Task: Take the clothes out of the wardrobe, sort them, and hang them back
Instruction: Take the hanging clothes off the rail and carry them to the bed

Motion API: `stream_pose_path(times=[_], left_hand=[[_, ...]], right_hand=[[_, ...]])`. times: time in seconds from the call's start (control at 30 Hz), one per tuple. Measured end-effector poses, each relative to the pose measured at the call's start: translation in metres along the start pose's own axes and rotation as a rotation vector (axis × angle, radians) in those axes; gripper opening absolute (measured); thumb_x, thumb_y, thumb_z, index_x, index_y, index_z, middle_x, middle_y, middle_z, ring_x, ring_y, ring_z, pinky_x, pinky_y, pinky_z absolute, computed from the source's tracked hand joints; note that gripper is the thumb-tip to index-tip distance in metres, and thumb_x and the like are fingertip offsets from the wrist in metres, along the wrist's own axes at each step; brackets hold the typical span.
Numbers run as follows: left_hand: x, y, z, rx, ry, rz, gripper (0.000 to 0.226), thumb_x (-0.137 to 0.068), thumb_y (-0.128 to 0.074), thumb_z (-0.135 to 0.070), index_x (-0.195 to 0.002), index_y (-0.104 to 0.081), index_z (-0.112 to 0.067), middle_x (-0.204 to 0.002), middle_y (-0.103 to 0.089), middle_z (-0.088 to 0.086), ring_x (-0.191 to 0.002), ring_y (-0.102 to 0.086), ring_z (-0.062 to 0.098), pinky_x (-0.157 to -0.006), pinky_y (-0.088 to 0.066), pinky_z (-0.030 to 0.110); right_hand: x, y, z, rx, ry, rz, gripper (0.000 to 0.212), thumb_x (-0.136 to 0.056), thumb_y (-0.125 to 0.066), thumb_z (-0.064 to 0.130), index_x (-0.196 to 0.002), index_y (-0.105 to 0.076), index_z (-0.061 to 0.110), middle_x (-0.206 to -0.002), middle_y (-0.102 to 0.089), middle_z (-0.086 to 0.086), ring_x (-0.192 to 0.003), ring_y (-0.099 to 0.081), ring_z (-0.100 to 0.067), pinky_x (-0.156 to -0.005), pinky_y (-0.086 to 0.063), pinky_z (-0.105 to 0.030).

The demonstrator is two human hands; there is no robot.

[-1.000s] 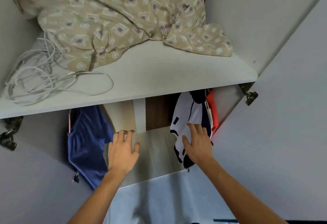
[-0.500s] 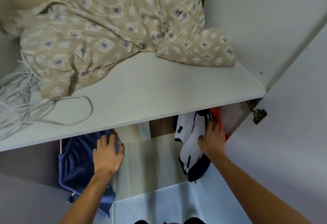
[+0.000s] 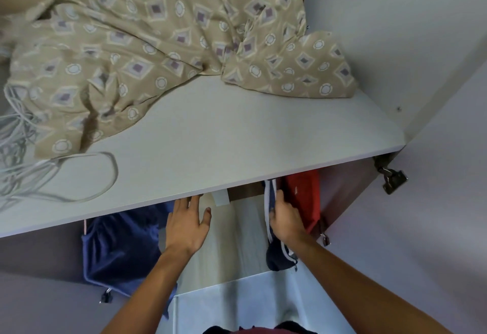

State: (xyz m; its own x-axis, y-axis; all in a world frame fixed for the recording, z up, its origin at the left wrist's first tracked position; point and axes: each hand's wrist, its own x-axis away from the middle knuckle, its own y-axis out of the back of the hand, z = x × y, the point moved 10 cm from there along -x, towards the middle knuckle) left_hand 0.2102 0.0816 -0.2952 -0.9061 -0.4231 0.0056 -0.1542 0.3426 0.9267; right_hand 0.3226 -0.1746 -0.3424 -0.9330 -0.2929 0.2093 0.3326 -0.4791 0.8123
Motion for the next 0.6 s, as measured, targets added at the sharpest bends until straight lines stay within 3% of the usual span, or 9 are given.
stream_pose_path(times=[0.07,0.17,0.33,0.47,0.53,0.6], left_hand=[[0.001,-0.001,-0.003,0.020,-0.013,0.006,0.046,-0.102,-0.055,-0.038,-0.144,-0.051,-0.021,-0.145,-0.054,0.006,-0.133,-0.047,0.030,-0.103,-0.049,0.052],[0.006,0.002,0.004,0.053,0.000,0.009,0.042,-0.102,-0.053,-0.039,-0.141,-0.050,-0.024,-0.141,-0.056,0.004,-0.130,-0.049,0.028,-0.102,-0.049,0.052],[0.021,0.003,0.034,0.094,0.089,0.066,0.035,-0.103,-0.046,-0.047,-0.132,-0.045,-0.027,-0.126,-0.063,0.006,-0.117,-0.060,0.030,-0.090,-0.055,0.049],[0.029,-0.005,0.052,0.133,0.150,0.163,0.038,-0.105,-0.041,-0.052,-0.137,-0.043,-0.031,-0.119,-0.066,0.005,-0.113,-0.064,0.031,-0.087,-0.054,0.044],[0.030,-0.011,0.056,0.198,0.187,0.212,0.041,-0.107,-0.039,-0.054,-0.141,-0.044,-0.032,-0.122,-0.068,0.002,-0.115,-0.065,0.029,-0.088,-0.051,0.040],[0.030,-0.018,0.057,0.265,0.223,0.243,0.040,-0.107,-0.038,-0.058,-0.135,-0.050,-0.032,-0.117,-0.070,-0.003,-0.109,-0.066,0.026,-0.088,-0.049,0.039]], right_hand=[[0.009,-0.023,0.026,0.008,0.051,0.048,0.025,-0.104,-0.053,0.017,-0.125,-0.039,0.015,-0.105,-0.074,-0.013,-0.099,-0.072,-0.037,-0.081,-0.058,-0.045],[0.022,-0.054,0.067,0.048,0.137,0.113,0.023,-0.104,-0.051,0.023,-0.121,-0.037,0.017,-0.110,-0.072,-0.018,-0.103,-0.068,-0.045,-0.083,-0.053,-0.048],[0.040,-0.092,0.134,0.008,0.287,0.203,0.029,-0.104,-0.054,0.036,-0.122,-0.041,0.017,-0.107,-0.071,-0.015,-0.097,-0.069,-0.037,-0.072,-0.052,-0.039],[0.037,-0.121,0.150,-0.309,0.279,0.358,0.043,-0.089,-0.061,0.060,-0.115,-0.045,0.029,-0.099,-0.070,0.001,-0.088,-0.070,-0.024,-0.080,-0.059,-0.048],[0.032,-0.124,0.147,-0.437,0.260,0.375,0.034,-0.089,-0.064,0.056,-0.110,-0.051,0.032,-0.098,-0.070,0.009,-0.088,-0.069,-0.014,-0.085,-0.058,-0.044],[0.029,-0.118,0.145,-0.501,0.257,0.380,0.016,-0.096,-0.066,0.036,-0.100,-0.051,0.032,-0.087,-0.062,0.008,-0.077,-0.058,-0.010,-0.076,-0.050,-0.032]])
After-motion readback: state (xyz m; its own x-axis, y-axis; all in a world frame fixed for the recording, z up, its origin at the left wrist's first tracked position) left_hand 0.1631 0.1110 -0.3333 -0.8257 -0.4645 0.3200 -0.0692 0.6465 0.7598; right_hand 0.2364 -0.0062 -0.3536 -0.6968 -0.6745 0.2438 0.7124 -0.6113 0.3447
